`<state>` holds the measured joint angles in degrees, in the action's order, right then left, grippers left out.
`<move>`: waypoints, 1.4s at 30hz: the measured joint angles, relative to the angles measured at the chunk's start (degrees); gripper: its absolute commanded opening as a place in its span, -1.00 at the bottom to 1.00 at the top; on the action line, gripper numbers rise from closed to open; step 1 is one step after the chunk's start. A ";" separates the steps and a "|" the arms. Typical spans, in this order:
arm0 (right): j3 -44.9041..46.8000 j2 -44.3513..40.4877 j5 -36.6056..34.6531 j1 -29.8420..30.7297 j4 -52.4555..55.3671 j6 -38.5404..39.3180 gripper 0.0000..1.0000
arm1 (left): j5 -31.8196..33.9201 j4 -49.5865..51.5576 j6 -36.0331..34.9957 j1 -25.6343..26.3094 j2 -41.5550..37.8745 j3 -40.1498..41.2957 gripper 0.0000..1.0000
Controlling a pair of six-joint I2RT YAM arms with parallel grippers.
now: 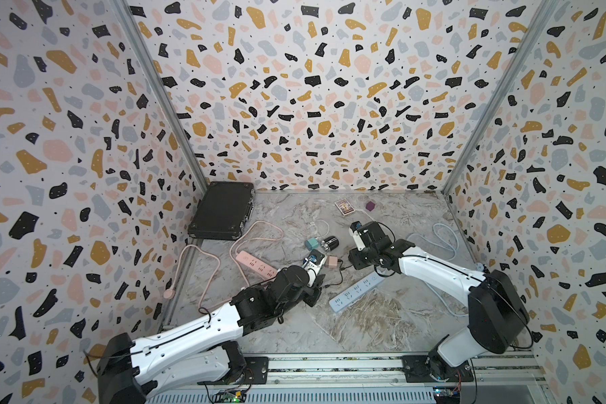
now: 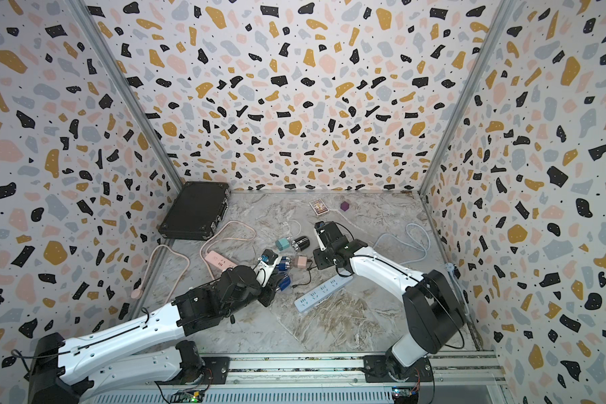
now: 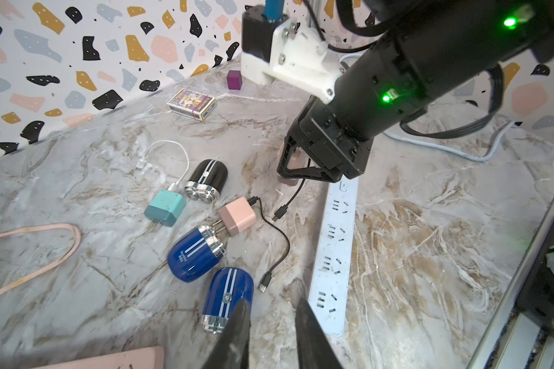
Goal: Unplug the electric shaver
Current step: Place the plug at the center of the board.
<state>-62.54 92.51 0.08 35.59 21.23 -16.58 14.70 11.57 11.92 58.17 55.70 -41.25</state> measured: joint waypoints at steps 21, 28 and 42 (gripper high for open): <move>-18.29 20.35 10.03 -4.28 6.86 -1.20 -0.25 | 0.81 2.64 0.11 -0.28 -1.97 0.90 -0.08; -20.55 21.97 9.68 -4.92 8.02 -0.96 0.00 | 0.81 3.19 0.20 -0.31 -1.97 1.53 -0.05; -21.46 24.87 8.90 -5.92 9.35 -0.09 0.47 | 0.81 3.23 0.37 -0.33 -1.97 1.64 0.02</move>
<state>-84.01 117.38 8.97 29.67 30.59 -16.67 15.51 14.81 12.29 57.84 53.74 -39.62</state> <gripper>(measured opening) 0.708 0.505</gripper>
